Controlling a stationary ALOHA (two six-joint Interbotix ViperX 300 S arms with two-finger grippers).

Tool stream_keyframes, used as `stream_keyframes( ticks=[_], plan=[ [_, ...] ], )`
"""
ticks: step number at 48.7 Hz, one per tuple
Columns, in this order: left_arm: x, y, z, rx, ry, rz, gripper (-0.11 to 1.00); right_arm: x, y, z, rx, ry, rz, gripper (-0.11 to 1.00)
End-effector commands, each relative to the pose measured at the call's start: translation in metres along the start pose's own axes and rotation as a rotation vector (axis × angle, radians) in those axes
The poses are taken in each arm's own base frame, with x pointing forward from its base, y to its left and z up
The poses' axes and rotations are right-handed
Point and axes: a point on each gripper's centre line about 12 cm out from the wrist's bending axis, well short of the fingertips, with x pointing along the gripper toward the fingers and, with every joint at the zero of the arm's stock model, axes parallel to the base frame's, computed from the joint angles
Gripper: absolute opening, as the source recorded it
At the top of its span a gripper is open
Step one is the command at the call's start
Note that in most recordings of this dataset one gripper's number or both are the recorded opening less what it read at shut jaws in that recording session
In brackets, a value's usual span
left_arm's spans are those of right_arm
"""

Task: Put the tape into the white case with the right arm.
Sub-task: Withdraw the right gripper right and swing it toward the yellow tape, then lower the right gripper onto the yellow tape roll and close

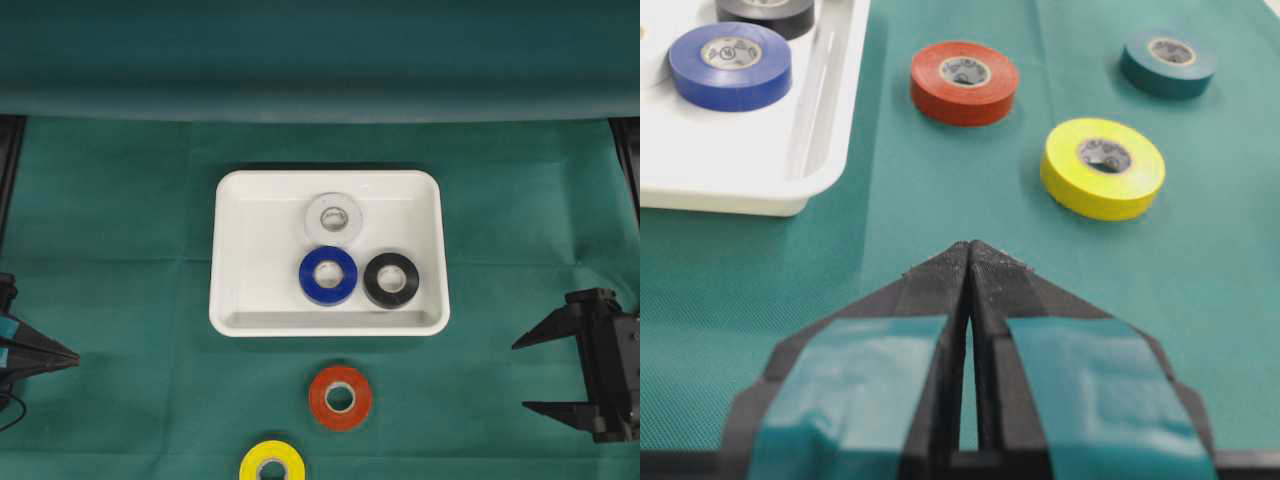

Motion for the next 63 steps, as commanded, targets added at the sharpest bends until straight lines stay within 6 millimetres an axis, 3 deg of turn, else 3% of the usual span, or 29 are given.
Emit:
stream_keyframes(
  ticks=[1, 11, 25, 63],
  plan=[
    [0.001, 0.000, 0.005, 0.000, -0.005, 0.003, 0.00, 0.001, 0.002, 0.006, 0.002, -0.010, 0.007, 0.62],
    [0.001, 0.000, 0.005, 0.000, -0.005, 0.003, 0.00, 0.005, 0.005, 0.010, -0.007, 0.005, 0.016, 0.62],
    [0.001, 0.000, 0.005, 0.000, -0.005, 0.003, 0.00, 0.024, 0.021, 0.030, -0.045, 0.031, 0.061, 0.62],
    [0.001, 0.000, 0.005, 0.000, -0.005, 0.003, 0.00, 0.138, 0.063, 0.120, -0.088, 0.065, 0.097, 0.62]
  ],
)
